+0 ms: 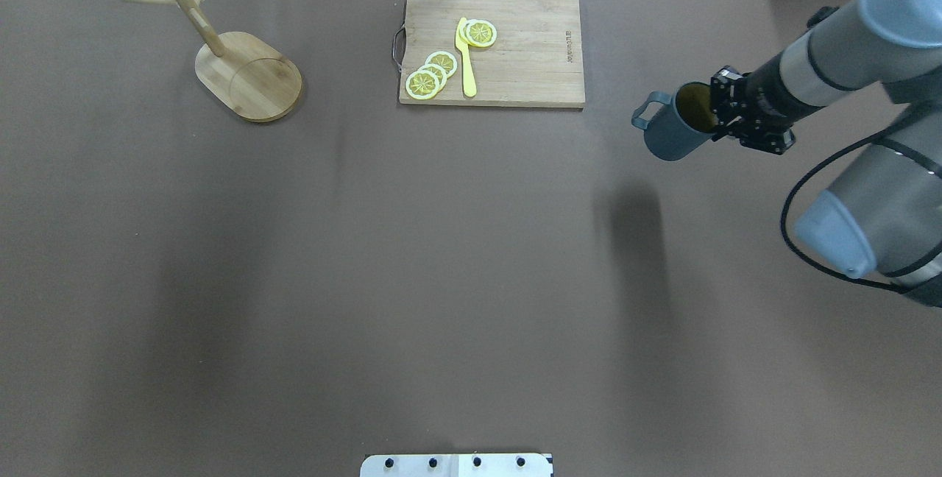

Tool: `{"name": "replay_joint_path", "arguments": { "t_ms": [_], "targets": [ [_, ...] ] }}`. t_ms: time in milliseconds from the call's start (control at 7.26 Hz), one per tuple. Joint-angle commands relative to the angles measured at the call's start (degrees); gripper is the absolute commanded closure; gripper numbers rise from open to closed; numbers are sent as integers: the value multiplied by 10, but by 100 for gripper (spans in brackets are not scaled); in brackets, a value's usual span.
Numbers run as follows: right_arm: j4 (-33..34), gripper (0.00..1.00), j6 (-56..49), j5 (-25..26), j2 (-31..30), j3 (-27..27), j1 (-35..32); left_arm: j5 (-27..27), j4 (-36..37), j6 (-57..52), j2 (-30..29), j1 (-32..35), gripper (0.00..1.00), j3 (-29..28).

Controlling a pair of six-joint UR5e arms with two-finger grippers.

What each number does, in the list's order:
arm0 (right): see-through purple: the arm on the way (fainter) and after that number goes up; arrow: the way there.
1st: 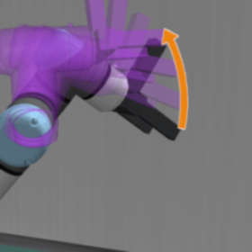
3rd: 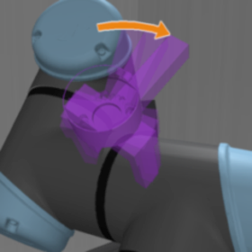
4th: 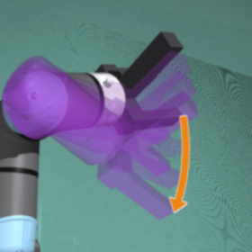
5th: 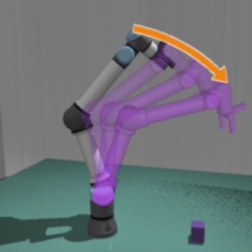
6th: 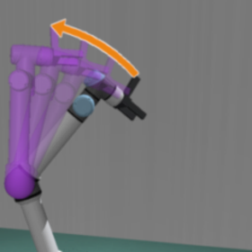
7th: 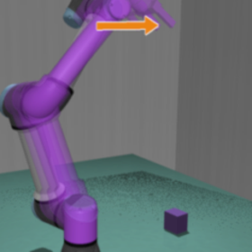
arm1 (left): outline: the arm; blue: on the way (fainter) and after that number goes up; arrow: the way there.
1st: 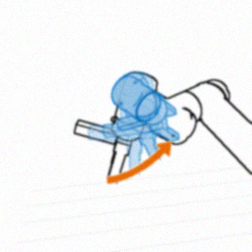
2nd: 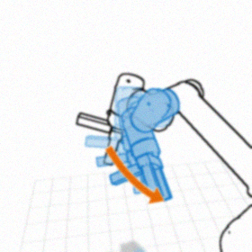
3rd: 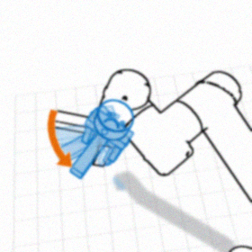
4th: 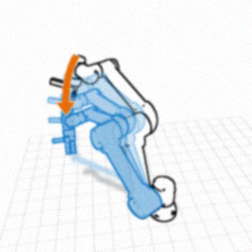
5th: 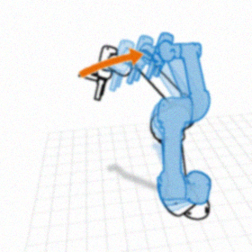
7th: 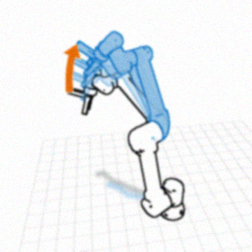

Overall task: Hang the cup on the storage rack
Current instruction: 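Carry the blue mug with the right gripper and set it down before the cutting board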

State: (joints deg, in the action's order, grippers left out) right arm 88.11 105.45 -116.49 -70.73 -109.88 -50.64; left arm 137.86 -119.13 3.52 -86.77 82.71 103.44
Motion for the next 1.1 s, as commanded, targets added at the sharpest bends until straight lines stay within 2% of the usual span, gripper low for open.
{"name": "replay_joint_path", "arguments": {
  "t_ms": [0, 138, 413, 551, 689, 964],
  "targets": [
    [101, 100, 128, 85, 104, 2, 102, 0, 0, 3, -1, 0, 0, -2],
    [102, 100, 174, 94, 144, 32, 131, 1, 0, 4, 1, 0, 0, -1],
    [118, 100, 256, 117, 272, 162, 157, 1, 0, 4, 1, 0, 0, -2],
    [121, 100, 277, 124, 317, 220, 161, 2, 0, 5, 2, 0, 0, -3],
    [120, 100, 300, 128, 342, 253, 171, 1, 0, 10, 2, 0, 0, -3],
    [123, 100, 323, 143, 357, 262, 205, 2, 0, 10, 3, 0, 0, -4]
  ]
}}
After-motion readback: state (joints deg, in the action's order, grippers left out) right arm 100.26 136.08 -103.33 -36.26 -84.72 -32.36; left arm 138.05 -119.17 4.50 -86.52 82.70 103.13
